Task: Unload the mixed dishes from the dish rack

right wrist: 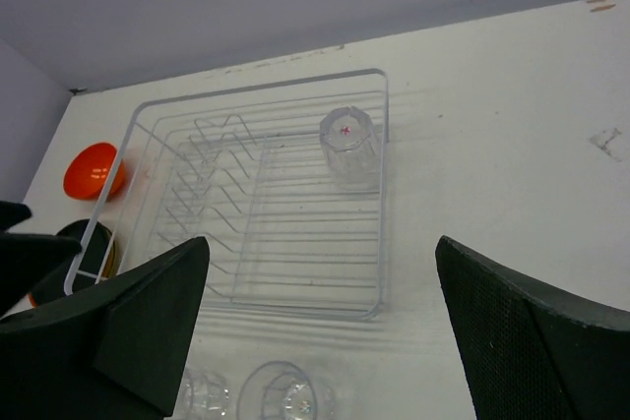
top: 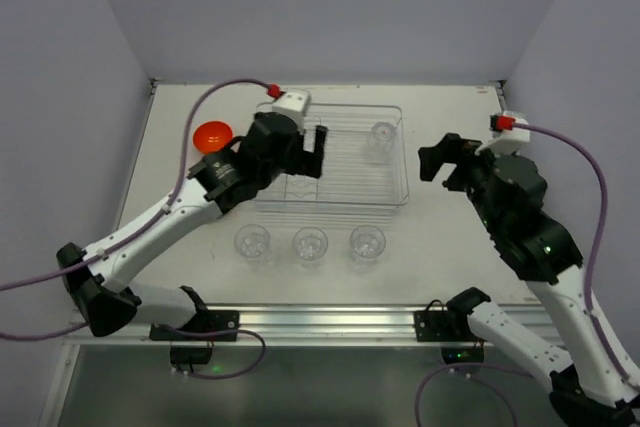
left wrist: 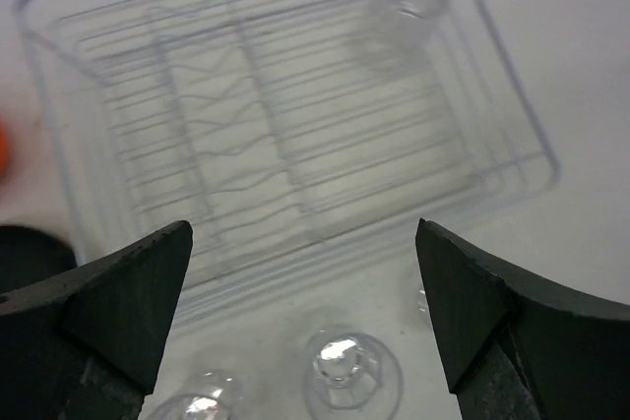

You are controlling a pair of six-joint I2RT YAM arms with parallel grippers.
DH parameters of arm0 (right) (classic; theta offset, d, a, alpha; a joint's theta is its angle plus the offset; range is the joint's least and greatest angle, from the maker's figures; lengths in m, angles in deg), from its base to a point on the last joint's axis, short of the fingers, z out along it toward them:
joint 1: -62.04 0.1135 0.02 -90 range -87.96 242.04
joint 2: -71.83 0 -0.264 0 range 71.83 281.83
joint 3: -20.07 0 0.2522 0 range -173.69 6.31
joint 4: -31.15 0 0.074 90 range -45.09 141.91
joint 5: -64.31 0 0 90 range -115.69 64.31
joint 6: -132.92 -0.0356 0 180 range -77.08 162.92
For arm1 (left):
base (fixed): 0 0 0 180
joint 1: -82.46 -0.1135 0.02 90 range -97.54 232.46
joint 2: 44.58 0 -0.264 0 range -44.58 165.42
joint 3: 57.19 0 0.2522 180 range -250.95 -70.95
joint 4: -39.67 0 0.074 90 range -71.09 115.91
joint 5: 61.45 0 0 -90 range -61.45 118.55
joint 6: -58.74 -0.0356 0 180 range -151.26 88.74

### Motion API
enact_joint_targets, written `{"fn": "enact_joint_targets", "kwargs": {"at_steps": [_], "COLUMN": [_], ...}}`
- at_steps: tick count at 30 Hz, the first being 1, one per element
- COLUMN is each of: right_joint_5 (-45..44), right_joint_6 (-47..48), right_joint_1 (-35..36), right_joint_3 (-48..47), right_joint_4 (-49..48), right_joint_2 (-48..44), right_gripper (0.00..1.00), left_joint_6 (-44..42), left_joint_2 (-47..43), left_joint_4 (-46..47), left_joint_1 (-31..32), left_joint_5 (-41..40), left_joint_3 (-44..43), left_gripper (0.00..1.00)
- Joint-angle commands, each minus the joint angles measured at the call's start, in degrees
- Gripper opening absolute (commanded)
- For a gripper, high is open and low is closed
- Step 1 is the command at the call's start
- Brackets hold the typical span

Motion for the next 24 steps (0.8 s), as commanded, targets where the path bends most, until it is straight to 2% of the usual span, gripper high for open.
{"fn": "enact_joint_targets", "kwargs": {"at_steps": [1, 3, 4, 6, 7, 10, 12, 14, 17, 21, 24], "right_joint_5": [5.1, 9.9, 10.4, 9.6, 9.1, 9.0, 13.7, 14.6, 13.8, 10.7, 14.4], "right_joint_6": [0.3, 0.0, 0.2, 1.3, 2.1, 5.6, 7.4, 7.9, 10.3, 12.4, 14.1], "right_joint_1": [-1.1, -3.1, -3.3, -3.9, -3.9, -4.3, -6.1, -7.2, -8.1, -8.5, -9.9], "right_joint_3": [-1.4, -3.7, -7.0, -12.4, -14.2, -21.5, -25.7, -28.7, -34.5, -40.1, -40.4], "right_joint_4": [-8.8, -9.2, -9.1, -8.8, -8.5, -7.3, -7.0, -5.9, -2.1, 2.3, 2.2], "right_joint_2": [10.1, 16.5, 23.4, 30.4, 37.0, 45.9, 53.0, 59.0, 64.6, 72.6, 74.8], "right_gripper": [0.99, 0.99, 0.99, 0.99, 0.99, 0.99, 0.99, 0.99, 0.99, 0.98, 0.96], "left_joint_6": [7.2, 7.1, 6.3, 5.0, 4.1, 2.7, 1.8, 0.8, -0.4, 0.1, 0.2], "left_joint_2": [-10.2, -13.9, -16.7, -18.6, -20.4, -25.5, -27.7, -28.6, -30.1, -34.1, -36.1], "left_joint_4": [-0.1, 0.1, -0.1, -2.2, -3.5, -5.4, -3.0, -2.5, -0.4, 3.0, 3.2], "left_joint_1": [-12.3, -19.6, -26.3, -31.2, -33.9, -34.9, -34.9, -34.9, -34.9, -34.9, -34.8], "left_joint_5": [-9.5, -3.6, -2.0, 0.1, 0.0, 0.0, -0.3, -1.4, -1.1, 5.9, 5.3], "left_joint_3": [5.9, 10.8, 12.1, 15.0, 15.8, 20.9, 23.9, 26.3, 30.3, 36.2, 36.3], "left_gripper": [1.00, 1.00, 1.00, 1.00, 1.00, 1.00, 1.00, 1.00, 1.00, 1.00, 1.00]}}
